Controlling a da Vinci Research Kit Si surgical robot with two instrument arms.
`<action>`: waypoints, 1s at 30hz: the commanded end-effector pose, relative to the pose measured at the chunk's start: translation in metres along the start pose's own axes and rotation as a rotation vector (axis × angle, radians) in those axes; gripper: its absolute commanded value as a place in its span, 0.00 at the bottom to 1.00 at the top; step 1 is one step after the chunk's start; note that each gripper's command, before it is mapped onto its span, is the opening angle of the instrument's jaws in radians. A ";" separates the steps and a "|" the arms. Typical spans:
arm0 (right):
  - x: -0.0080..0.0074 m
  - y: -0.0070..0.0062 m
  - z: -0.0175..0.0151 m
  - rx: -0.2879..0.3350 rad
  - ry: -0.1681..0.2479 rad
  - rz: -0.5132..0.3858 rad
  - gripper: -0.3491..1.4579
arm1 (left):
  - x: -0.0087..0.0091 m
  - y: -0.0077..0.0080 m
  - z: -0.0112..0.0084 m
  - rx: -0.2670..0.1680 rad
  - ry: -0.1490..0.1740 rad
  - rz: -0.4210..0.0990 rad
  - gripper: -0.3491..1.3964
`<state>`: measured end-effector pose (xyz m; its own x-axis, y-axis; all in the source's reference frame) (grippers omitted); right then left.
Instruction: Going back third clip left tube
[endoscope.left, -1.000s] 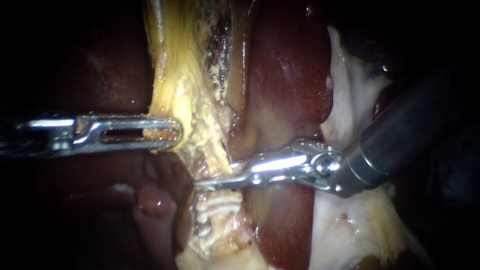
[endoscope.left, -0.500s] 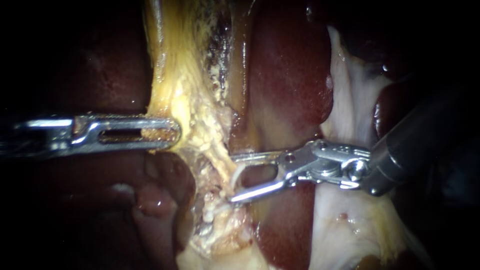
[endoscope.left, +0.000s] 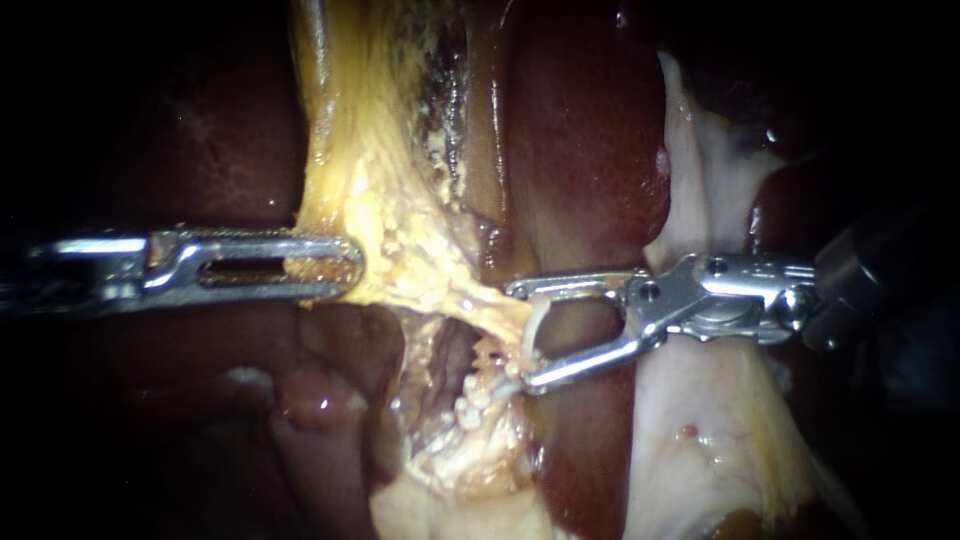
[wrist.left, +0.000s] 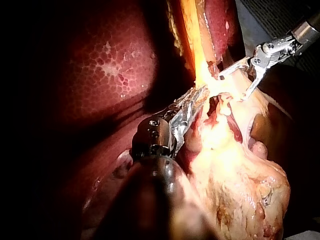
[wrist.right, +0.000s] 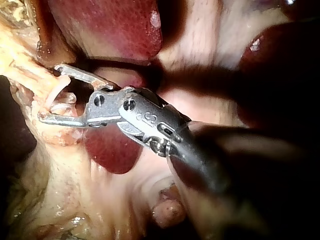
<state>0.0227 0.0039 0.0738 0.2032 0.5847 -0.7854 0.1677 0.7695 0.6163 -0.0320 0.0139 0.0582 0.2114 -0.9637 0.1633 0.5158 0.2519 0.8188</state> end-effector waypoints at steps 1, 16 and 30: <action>0.0000 -0.0001 0.0001 0.001 0.000 0.001 0.52 | 0.0000 0.0000 0.0000 0.000 0.000 0.000 0.00; -0.0031 -0.0008 0.0059 0.016 -0.010 -0.027 0.52 | 0.0000 -0.0003 0.0001 -0.001 -0.001 -0.001 0.00; 0.0030 -0.0017 -0.0012 -0.018 0.038 -0.165 0.52 | 0.0000 -0.0002 0.0000 0.000 0.000 -0.001 0.00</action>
<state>0.0215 0.0049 0.0698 0.1358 0.4515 -0.8819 0.1767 0.8648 0.4699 -0.0321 0.0139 0.0581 0.2105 -0.9639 0.1628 0.5168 0.2511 0.8184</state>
